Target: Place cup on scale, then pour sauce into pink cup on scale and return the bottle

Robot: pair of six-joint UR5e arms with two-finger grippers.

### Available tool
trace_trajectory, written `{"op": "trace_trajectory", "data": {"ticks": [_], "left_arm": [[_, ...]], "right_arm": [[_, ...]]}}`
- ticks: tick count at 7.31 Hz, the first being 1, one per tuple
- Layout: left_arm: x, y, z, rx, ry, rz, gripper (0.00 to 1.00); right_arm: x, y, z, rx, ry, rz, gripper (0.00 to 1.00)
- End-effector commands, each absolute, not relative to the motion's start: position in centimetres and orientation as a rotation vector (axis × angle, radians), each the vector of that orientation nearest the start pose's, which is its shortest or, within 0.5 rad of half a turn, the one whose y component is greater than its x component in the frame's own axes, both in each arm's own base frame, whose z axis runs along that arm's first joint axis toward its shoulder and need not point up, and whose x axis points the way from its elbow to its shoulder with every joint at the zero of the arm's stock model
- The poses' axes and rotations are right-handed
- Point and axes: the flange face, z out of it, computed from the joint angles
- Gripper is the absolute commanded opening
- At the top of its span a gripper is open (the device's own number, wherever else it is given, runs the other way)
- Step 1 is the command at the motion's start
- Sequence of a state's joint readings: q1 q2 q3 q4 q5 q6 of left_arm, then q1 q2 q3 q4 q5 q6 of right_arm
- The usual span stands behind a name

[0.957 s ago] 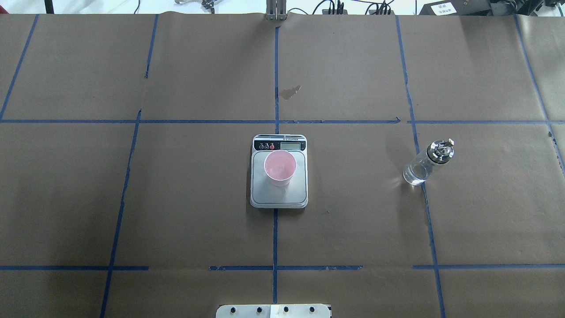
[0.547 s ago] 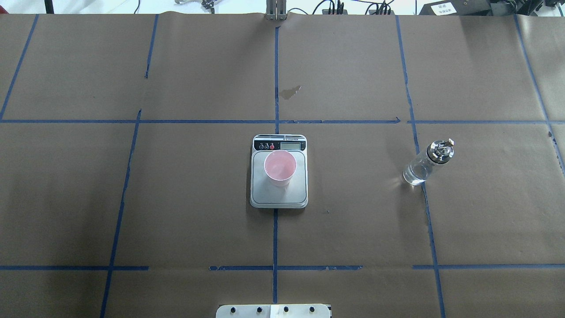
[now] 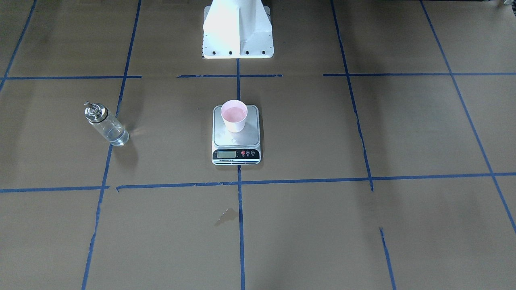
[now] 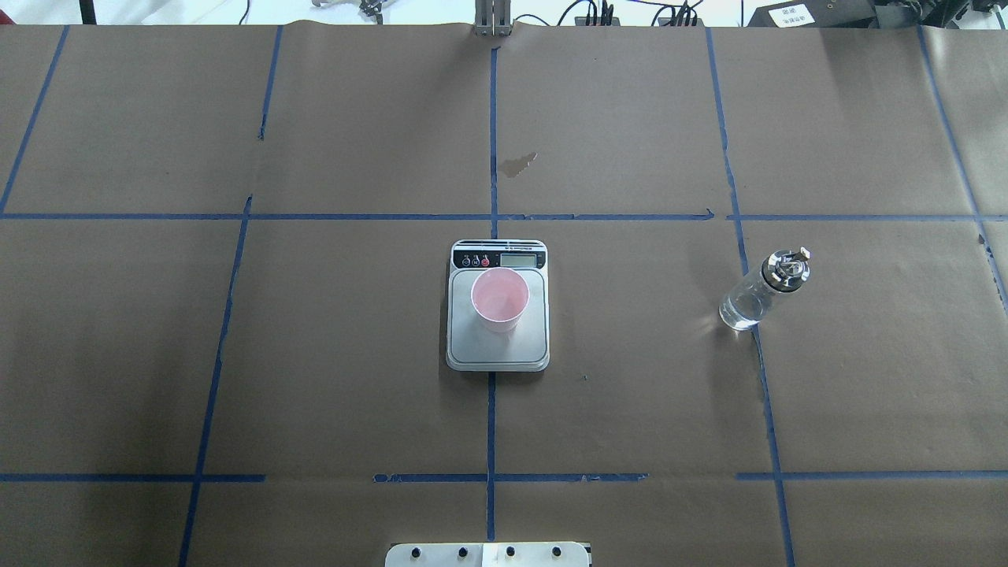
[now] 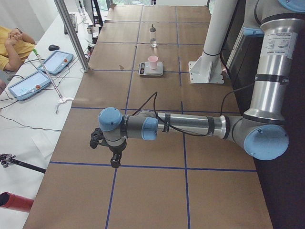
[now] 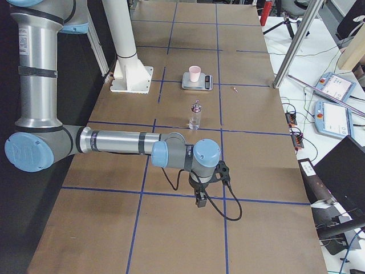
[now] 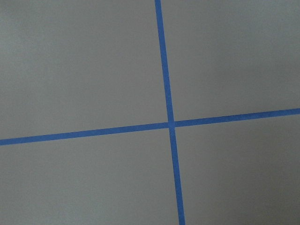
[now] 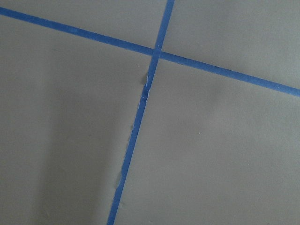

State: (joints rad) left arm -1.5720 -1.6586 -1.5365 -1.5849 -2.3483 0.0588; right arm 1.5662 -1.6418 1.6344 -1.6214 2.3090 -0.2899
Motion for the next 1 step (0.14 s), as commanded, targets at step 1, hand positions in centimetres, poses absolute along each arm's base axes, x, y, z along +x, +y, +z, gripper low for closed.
{"op": "trace_trajectory", "data": {"ticks": [1], "left_arm": [[-6.41,-53.24,62.79,0.091,0.777,0.083,1.00]], "right_arm": [[6.41,-45.81,66.65,0.055,-0.741,-0.261,1.00]]}}
